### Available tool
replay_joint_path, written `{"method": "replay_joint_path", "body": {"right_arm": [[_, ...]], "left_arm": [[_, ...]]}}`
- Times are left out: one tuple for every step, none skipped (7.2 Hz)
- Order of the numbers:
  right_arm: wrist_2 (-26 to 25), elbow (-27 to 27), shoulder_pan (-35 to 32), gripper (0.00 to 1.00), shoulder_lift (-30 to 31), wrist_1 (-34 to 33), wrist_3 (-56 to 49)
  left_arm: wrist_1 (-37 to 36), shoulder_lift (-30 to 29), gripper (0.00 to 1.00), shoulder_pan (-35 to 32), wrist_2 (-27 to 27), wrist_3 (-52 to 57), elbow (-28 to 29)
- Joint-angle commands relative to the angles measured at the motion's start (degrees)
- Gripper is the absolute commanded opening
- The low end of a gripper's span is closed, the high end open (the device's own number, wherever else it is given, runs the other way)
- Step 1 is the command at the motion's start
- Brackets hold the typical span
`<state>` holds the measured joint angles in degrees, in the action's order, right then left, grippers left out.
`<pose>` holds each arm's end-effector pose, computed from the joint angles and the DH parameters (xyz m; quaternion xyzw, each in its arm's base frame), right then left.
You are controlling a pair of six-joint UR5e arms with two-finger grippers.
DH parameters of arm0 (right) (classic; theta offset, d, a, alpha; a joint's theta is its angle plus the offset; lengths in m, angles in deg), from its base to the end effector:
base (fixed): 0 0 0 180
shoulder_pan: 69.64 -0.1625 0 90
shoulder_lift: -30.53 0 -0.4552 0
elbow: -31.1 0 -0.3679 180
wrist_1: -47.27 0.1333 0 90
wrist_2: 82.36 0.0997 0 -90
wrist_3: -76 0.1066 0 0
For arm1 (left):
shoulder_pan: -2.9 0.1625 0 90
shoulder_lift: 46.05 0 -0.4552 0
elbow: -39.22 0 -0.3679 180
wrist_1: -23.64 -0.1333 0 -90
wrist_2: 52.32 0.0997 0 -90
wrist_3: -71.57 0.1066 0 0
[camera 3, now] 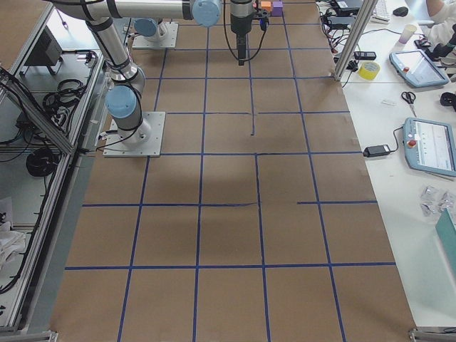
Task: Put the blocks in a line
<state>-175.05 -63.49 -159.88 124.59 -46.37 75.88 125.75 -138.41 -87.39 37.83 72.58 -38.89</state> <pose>0.1301 -0.4404 0.5122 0.0025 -0.9994 0.0272 0.0234 -0.1354 -0.4757 0.5672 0.0114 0.9997 0.0225 0.0012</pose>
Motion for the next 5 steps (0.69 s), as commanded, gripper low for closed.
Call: {"method": "replay_joint_path", "body": {"right_arm": [[0.5,-0.3,-0.2,1.00,2.1,1.0,-0.1],[1.2,-0.2,0.0,1.00,2.1,3.4,-0.1],[1.3,-0.2,0.0,1.00,2.2,3.5,-0.1],[1.4,-0.2,0.0,1.00,2.3,3.5,-0.1],[1.4,-0.2,0.1,1.00,2.4,3.5,-0.2]], "left_arm": [[-0.2,1.1,1.00,-2.3,-0.8,-3.2,-0.4],[0.2,2.3,1.00,-2.3,-0.4,-3.0,-0.9],[0.1,2.6,1.00,-2.3,0.5,-3.0,-1.3],[0.0,2.8,1.00,-2.3,0.6,-3.0,-1.3],[0.0,2.8,1.00,-2.3,0.6,-2.9,-1.6]]}}
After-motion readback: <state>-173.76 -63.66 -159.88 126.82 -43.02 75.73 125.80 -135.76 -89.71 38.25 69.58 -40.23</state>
